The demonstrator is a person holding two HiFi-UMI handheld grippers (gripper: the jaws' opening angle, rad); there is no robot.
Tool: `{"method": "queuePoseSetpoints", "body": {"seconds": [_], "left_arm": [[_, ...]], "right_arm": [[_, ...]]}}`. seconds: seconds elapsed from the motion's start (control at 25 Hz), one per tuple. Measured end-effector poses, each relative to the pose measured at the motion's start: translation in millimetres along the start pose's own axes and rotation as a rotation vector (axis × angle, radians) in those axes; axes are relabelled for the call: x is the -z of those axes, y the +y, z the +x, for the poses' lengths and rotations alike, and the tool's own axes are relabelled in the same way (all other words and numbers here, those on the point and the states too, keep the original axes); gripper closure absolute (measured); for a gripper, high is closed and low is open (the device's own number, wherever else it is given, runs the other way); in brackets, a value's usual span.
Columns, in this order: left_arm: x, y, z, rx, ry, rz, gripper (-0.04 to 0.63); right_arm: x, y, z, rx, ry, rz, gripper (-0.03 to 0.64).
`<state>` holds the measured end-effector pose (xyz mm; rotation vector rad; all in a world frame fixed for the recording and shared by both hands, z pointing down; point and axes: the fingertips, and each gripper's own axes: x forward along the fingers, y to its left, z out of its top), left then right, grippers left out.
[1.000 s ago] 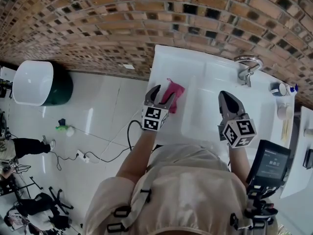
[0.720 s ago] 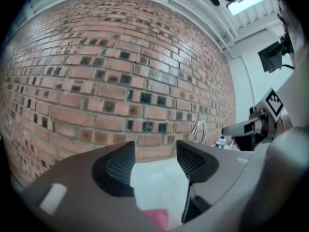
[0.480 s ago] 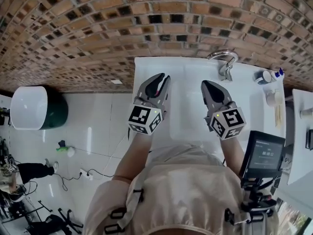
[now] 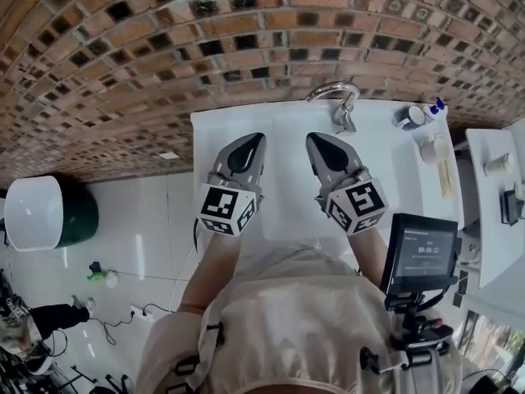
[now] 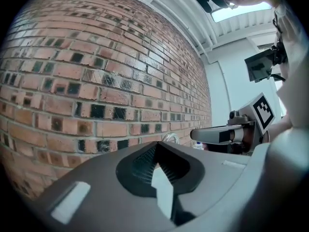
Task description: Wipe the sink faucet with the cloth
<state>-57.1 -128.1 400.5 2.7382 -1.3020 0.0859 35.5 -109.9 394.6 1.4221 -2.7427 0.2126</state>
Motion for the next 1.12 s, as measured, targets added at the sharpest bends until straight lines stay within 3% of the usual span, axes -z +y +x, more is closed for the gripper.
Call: {"method": "queuePoseSetpoints", "body": {"seconds": [0.24,1.12], "left_arm": [[0,-3,-1,0.021,0.001,-0.006,0.594],[1,-12,0,0.011,0.007,-0.011,0.592]], "right_arm": [[-11,1,-2,0.032,-0.039,-0.018,0.630],[-22,7,-9,-0.001,-0.061,-0.059,0.632]]}}
